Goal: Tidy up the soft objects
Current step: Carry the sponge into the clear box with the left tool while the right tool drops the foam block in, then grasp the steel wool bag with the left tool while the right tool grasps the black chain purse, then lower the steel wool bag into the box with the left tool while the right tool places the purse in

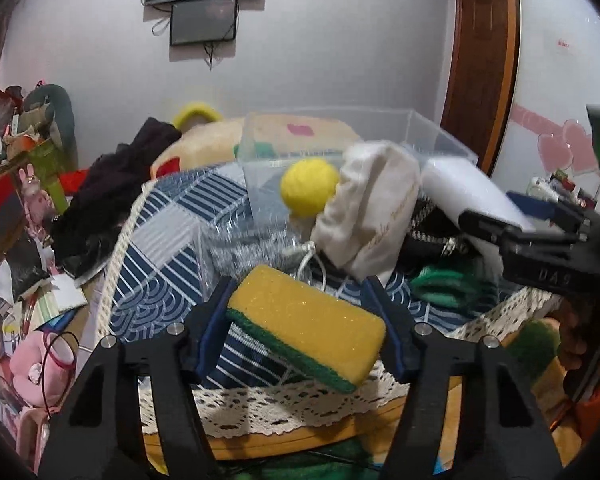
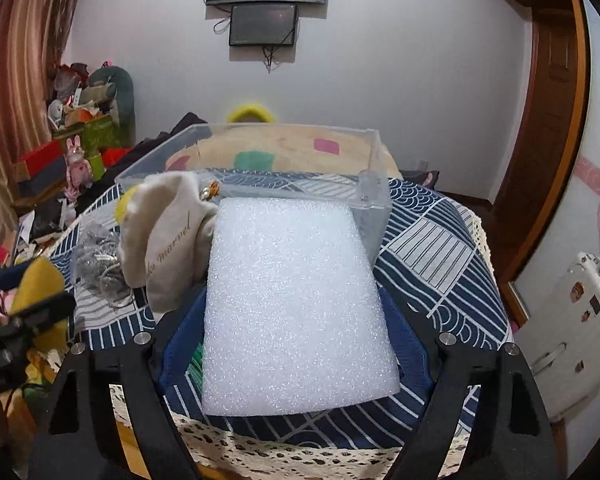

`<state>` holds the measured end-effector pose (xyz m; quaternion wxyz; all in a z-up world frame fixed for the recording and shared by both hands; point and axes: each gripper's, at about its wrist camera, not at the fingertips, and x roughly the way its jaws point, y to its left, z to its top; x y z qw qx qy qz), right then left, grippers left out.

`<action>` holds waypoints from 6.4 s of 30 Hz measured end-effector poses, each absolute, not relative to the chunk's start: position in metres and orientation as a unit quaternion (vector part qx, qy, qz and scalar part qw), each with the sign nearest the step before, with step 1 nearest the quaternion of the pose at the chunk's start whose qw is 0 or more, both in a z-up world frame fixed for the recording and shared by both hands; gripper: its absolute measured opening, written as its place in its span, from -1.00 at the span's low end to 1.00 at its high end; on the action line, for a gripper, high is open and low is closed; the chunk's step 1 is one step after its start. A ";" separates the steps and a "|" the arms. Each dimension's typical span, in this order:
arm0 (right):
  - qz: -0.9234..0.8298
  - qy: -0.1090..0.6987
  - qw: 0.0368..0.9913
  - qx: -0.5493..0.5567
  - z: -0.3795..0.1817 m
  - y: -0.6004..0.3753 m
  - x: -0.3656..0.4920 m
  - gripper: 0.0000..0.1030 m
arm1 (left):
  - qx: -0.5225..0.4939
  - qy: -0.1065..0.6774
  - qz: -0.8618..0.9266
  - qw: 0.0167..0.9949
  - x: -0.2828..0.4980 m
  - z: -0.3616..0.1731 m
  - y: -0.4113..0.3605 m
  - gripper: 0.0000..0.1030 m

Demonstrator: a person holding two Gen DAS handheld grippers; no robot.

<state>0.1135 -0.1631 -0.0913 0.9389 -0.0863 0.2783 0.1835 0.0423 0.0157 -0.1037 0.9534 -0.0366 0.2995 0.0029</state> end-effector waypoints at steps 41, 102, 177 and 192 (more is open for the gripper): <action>0.199 0.263 0.940 -0.089 -0.055 -0.129 0.200 0.58 | -0.041 0.333 -0.003 0.942 0.226 -0.053 0.031 0.24; 0.186 0.328 0.921 -0.096 -0.123 -0.148 0.133 0.99 | -0.031 0.388 0.022 0.921 0.109 -0.143 0.057 0.98; 0.219 0.255 0.941 -0.040 -0.064 -0.135 0.187 -0.67 | -0.045 0.345 -0.052 0.936 0.217 -0.076 0.030 -0.26; 0.214 0.289 0.929 -0.087 -0.075 -0.122 0.192 0.09 | -0.033 0.338 -0.039 0.940 0.210 -0.068 0.027 0.50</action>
